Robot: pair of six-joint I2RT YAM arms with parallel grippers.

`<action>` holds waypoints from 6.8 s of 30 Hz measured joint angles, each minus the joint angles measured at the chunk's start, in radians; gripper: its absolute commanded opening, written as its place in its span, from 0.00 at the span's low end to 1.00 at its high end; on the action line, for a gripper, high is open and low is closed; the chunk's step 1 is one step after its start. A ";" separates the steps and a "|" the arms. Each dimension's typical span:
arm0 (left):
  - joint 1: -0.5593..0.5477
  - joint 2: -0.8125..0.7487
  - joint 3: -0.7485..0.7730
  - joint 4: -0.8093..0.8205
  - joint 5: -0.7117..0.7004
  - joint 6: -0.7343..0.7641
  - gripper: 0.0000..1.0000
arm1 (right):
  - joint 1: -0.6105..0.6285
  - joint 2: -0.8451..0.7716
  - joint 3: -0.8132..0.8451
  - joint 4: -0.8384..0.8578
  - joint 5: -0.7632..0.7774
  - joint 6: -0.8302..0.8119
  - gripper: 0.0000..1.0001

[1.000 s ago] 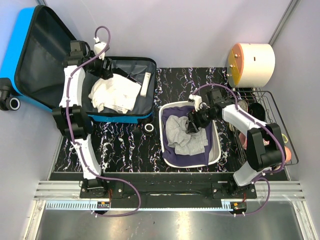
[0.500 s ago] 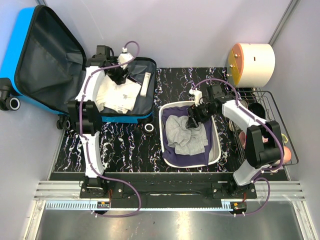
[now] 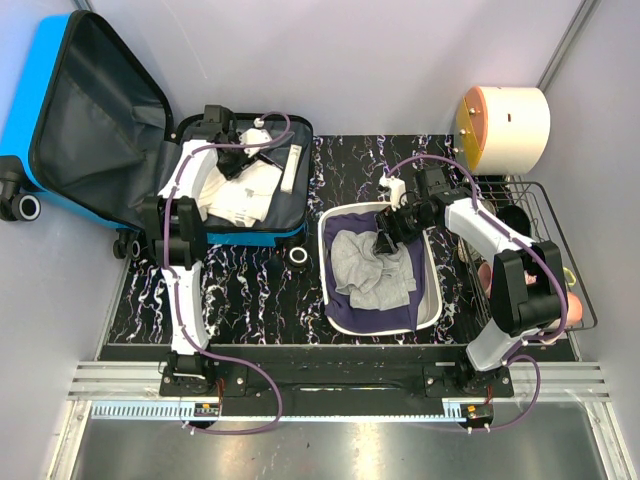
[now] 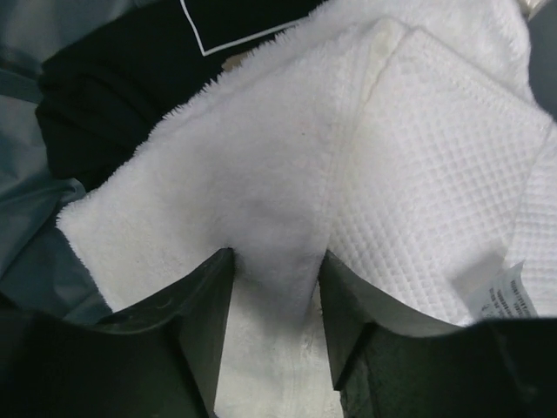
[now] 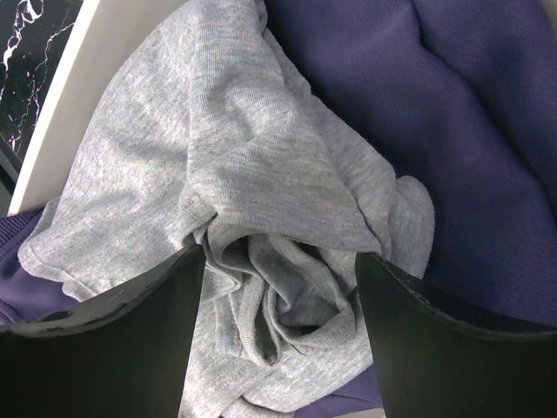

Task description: Open, take out, and arrange the luggage

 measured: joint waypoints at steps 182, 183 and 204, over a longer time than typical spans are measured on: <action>-0.084 -0.304 -0.631 0.561 -0.123 -0.570 0.15 | 0.232 0.666 0.761 0.711 0.227 0.776 0.74; -0.077 -0.307 -0.633 0.562 -0.108 -0.575 0.09 | 0.233 0.676 0.776 0.717 0.228 0.776 0.74; 0.142 -0.379 -0.663 0.515 0.271 -0.673 0.00 | 0.323 0.880 1.011 0.781 0.267 0.737 0.73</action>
